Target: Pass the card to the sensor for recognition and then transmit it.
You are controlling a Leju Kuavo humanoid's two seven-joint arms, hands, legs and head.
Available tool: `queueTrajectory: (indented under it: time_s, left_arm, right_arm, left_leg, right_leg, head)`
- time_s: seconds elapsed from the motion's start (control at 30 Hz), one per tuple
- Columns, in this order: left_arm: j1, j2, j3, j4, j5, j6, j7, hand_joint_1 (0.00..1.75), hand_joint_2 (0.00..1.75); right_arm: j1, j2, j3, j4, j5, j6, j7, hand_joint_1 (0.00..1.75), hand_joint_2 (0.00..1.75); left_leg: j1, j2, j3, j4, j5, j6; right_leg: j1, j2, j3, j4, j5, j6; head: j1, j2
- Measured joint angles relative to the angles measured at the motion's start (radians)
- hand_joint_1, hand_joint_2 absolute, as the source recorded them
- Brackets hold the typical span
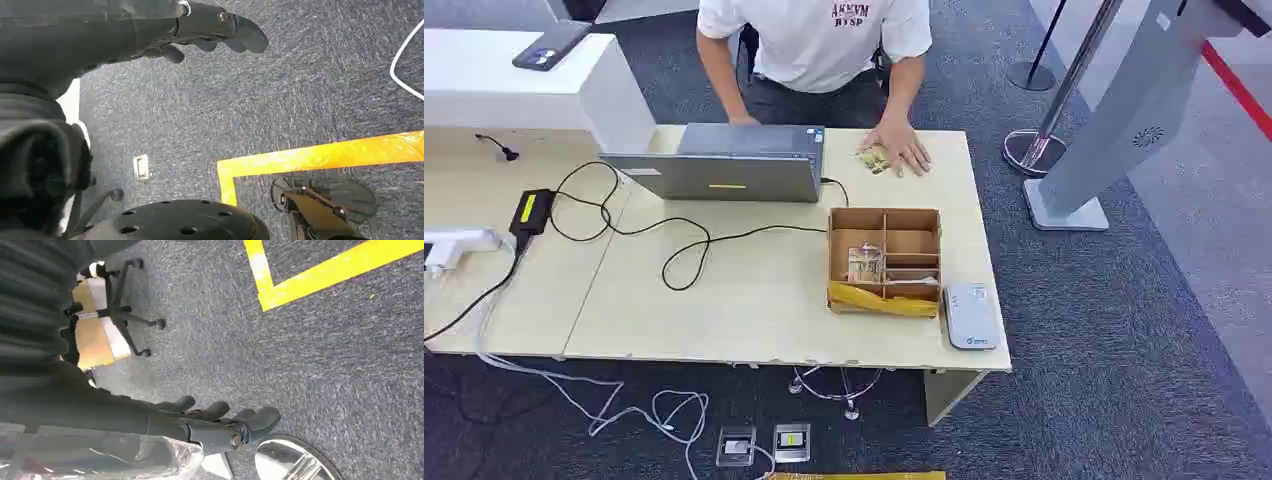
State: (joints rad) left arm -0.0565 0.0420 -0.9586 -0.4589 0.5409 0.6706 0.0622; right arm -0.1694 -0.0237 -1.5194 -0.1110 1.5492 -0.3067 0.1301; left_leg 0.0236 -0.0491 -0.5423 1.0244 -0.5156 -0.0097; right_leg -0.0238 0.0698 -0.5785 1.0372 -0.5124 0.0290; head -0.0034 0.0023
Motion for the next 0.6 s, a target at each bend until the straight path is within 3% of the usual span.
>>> queueTrajectory:
  time_s: [0.6]
  left_arm:
    - [0.000, 0.001, 0.000, -0.006, 0.030, 0.000, 0.002, 0.00, 0.00]
  right_arm:
    - [-0.001, -0.008, 0.000, 0.004, -0.004, -0.019, -0.051, 0.00, 1.75]
  left_leg:
    - [0.000, 0.000, 0.000, 0.000, 0.000, 0.000]
  right_leg:
    - [0.000, 0.000, 0.000, 0.000, 0.000, 0.000]
  head:
    - [0.000, 0.000]
